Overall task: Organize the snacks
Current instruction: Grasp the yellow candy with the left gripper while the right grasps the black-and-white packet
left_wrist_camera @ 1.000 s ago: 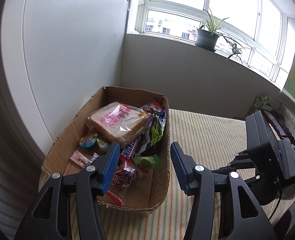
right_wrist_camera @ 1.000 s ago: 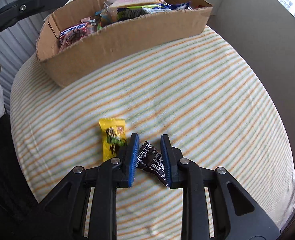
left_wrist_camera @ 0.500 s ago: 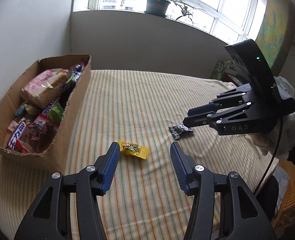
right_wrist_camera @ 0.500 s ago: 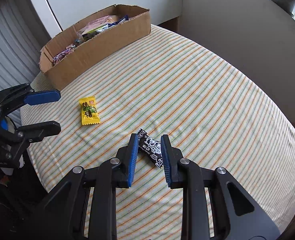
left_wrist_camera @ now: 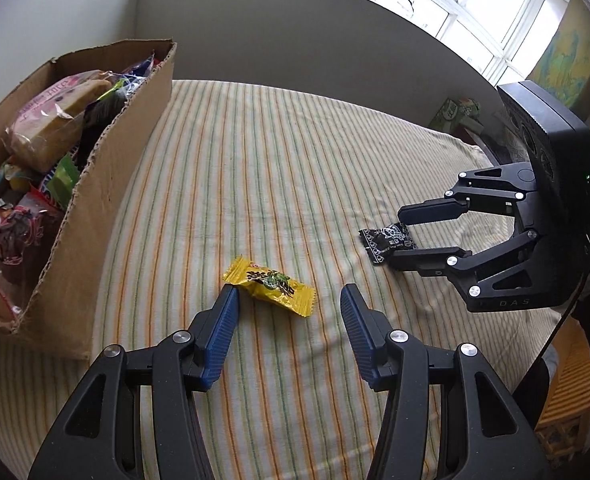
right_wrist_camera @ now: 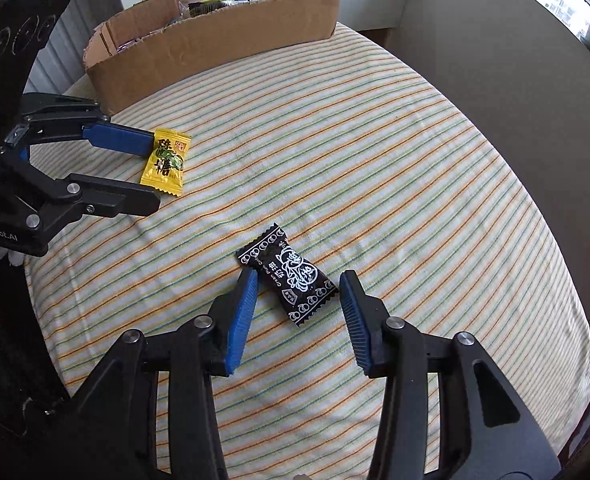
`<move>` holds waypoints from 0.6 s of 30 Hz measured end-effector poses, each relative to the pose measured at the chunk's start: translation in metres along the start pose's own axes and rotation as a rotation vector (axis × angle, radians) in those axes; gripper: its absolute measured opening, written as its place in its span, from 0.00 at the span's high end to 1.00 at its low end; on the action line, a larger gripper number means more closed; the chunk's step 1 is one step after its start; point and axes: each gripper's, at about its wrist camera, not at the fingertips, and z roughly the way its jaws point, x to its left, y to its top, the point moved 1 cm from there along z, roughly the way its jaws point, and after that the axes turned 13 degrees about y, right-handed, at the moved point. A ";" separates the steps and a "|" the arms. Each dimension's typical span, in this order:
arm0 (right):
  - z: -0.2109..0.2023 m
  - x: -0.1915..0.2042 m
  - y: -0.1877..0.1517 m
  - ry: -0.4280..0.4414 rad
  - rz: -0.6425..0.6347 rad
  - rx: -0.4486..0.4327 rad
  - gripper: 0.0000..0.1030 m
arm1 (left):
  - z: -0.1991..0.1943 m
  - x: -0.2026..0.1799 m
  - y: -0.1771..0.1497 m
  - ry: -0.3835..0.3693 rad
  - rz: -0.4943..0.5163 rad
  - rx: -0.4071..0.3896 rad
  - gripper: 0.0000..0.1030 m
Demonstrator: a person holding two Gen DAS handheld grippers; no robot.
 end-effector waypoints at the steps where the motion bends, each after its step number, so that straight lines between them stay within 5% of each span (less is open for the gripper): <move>1: 0.002 -0.001 0.003 0.003 0.003 -0.004 0.57 | 0.001 -0.001 0.001 0.006 0.010 0.000 0.50; 13: 0.001 -0.022 0.001 -0.005 0.084 -0.049 0.57 | 0.019 -0.031 0.010 0.118 0.143 -0.016 0.50; 18: -0.008 -0.023 -0.009 -0.017 0.114 -0.055 0.69 | 0.018 -0.034 0.007 0.153 0.162 -0.032 0.61</move>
